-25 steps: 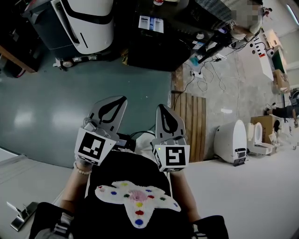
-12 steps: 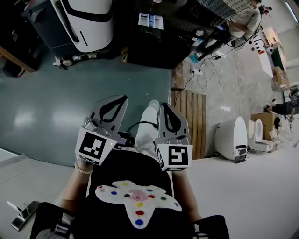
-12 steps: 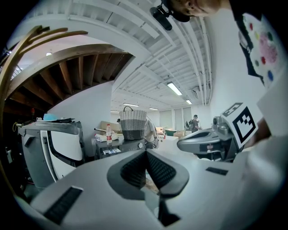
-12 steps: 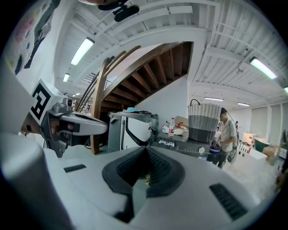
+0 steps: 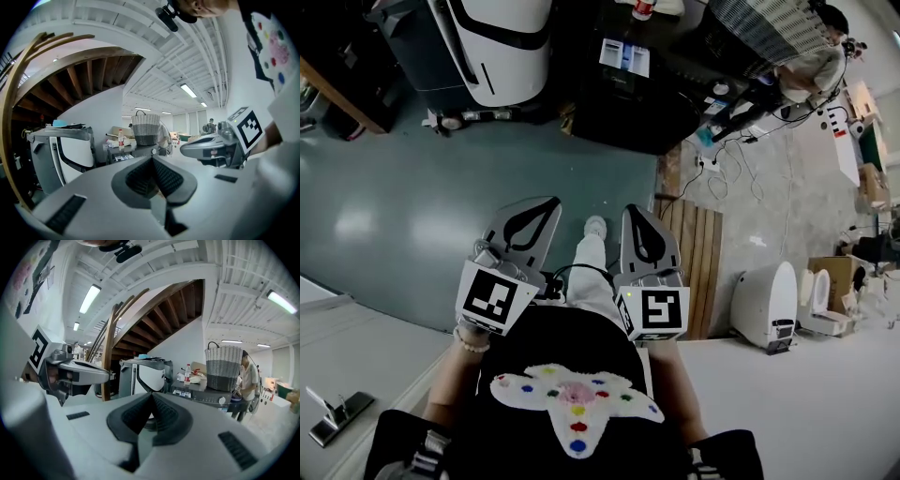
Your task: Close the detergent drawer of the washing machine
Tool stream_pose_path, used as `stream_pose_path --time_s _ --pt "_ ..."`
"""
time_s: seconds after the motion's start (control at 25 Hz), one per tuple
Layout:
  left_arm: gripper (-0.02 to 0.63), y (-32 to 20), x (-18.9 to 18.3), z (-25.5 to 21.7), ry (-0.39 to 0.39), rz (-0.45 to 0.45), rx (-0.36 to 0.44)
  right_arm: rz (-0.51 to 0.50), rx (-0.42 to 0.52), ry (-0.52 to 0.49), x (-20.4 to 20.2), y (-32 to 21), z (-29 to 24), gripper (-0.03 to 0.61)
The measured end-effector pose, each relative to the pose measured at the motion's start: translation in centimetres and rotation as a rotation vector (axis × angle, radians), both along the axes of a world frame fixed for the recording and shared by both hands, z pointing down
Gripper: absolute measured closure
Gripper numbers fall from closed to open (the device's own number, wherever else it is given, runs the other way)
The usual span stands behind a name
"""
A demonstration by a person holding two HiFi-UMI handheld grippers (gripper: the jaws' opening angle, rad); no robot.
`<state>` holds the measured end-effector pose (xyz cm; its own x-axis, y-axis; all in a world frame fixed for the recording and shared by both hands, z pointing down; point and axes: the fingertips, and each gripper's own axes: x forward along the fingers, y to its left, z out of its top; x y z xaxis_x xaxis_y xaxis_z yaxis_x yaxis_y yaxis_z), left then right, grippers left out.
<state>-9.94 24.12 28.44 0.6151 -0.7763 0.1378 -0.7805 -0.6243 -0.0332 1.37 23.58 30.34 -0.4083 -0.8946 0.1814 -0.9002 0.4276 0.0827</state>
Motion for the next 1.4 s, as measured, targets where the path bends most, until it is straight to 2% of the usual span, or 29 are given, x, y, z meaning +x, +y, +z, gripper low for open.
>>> stream_pose_path --time_s 0.12,0.32,0.52,1.4 --pt "0.603 -1.3 -0.2 0.6 -0.006 -0.018 -0.02 -0.005 0.0 0.003 0.0 -1.2 0.1 0.574" --pt "0.603 -4.2 0.9 0.2 -0.006 -0.014 0.0 -0.008 -0.004 0.01 1.0 -3.5 0.5 0.574" --pt "0.603 -7.1 2.0 0.8 -0.012 -0.023 -0.014 -0.005 -0.028 0.001 2.4 -6.3 1.5 0.574" --pt "0.603 -23.0 7.5 0.2 -0.022 -0.119 -0.032 -0.13 -0.064 -0.014 7.2 -23.5 1.7 0.574"
